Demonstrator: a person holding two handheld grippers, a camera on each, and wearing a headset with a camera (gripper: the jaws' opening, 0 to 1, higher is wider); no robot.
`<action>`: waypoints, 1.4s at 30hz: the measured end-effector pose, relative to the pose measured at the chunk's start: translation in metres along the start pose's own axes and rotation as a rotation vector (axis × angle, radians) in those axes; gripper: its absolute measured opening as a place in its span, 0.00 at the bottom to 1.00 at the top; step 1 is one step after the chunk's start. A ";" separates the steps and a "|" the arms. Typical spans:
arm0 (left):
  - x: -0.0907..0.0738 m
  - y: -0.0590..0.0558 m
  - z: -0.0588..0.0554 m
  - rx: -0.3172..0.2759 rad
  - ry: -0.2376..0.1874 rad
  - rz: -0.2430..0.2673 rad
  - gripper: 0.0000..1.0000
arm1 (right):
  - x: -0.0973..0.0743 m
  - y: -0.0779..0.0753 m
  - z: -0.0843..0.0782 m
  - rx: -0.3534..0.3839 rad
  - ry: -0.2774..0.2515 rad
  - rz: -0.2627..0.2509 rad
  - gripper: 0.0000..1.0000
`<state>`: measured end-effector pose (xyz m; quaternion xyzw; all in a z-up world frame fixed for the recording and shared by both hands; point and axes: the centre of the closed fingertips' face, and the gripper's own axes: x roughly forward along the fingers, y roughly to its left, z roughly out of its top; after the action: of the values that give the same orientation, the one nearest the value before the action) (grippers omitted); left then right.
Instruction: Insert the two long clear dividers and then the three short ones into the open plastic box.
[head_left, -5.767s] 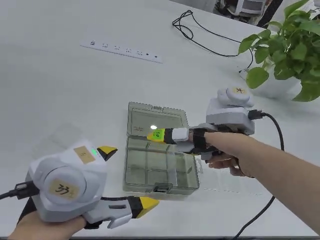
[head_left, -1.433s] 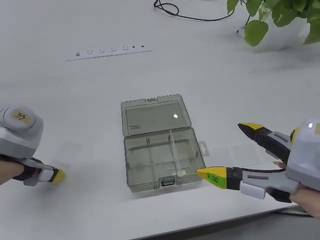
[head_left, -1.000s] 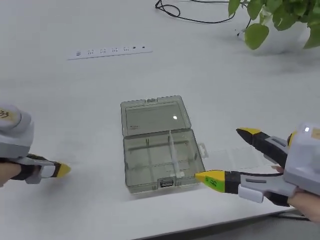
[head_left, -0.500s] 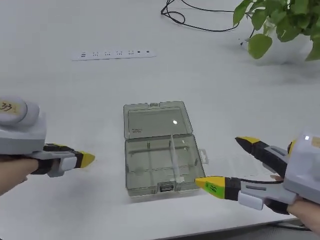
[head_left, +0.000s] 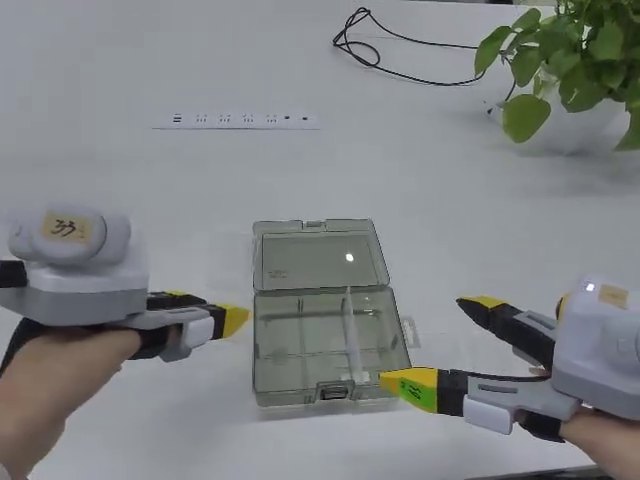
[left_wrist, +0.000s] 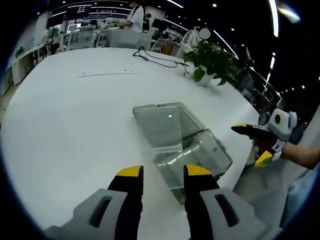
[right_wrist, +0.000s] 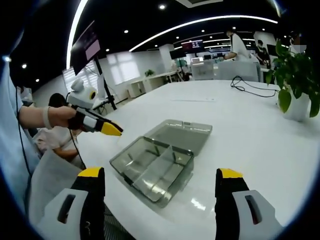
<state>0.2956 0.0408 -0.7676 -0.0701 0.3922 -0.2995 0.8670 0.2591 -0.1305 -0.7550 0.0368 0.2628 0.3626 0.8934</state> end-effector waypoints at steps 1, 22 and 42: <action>0.001 -0.002 0.001 0.000 -0.006 0.001 0.30 | 0.001 0.001 0.001 0.002 0.001 0.002 0.91; 0.012 -0.046 0.013 -0.056 -0.175 -0.030 0.30 | 0.027 0.035 0.057 0.088 -0.049 0.097 0.70; 0.010 -0.055 0.008 -0.089 -0.235 -0.028 0.30 | 0.076 0.067 0.072 0.175 0.087 0.198 0.26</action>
<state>0.2810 -0.0104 -0.7485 -0.1487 0.3000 -0.2836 0.8986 0.2978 -0.0220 -0.7098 0.1246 0.3272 0.4258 0.8343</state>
